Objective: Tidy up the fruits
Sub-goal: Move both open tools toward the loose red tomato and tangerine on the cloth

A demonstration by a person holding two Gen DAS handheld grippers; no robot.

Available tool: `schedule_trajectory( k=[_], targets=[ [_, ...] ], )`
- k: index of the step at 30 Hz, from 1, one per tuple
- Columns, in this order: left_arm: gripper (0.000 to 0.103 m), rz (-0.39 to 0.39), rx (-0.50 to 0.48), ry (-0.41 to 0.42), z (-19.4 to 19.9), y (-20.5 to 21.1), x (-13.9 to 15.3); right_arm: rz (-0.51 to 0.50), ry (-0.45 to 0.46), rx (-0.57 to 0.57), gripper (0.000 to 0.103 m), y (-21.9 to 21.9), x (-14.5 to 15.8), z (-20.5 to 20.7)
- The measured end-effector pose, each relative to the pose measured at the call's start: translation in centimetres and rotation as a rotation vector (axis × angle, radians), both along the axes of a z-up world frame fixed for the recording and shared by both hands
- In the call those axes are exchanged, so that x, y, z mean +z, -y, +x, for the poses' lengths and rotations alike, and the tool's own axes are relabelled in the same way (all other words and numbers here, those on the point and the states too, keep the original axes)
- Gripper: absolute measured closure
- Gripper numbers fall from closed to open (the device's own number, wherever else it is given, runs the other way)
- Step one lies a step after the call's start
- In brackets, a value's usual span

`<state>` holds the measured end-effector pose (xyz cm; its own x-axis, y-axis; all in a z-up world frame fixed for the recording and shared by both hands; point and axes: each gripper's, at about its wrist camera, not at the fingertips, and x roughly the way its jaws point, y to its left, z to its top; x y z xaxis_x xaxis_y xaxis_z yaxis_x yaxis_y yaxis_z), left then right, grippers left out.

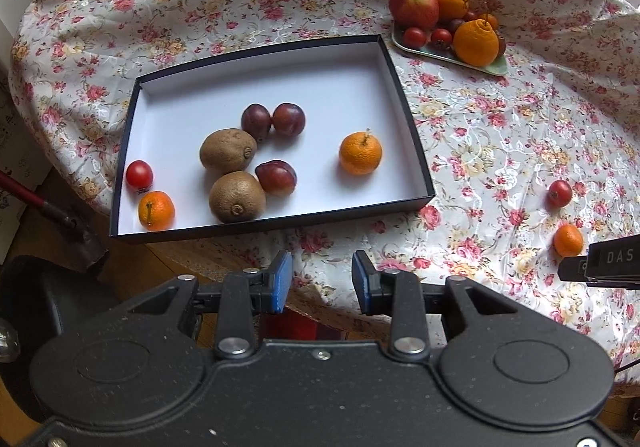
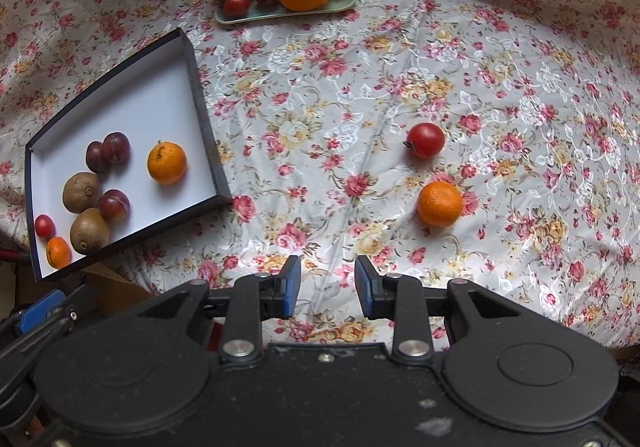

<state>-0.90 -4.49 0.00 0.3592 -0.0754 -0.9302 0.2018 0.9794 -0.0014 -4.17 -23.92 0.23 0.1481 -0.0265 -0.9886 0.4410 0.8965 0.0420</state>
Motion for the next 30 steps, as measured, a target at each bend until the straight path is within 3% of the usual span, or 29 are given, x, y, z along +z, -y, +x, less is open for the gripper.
schedule_trajectory(
  k=[7,18,30],
  targets=[
    [0.060,-0.045,-0.056,-0.014,-0.6,2.0,-0.3,0.029,-0.044,-0.057,0.070,2.2,-0.8,-1.6],
    [0.062,-0.194,0.025,-0.151,0.0,2.3,-1.9,0.013,-0.088,-0.124,0.070,5.1,-1.8,-3.9],
    [0.062,-0.160,-0.050,-0.145,-1.1,5.3,-2.3,0.016,-0.132,-0.161,0.070,7.2,-3.4,-5.6]
  ],
)
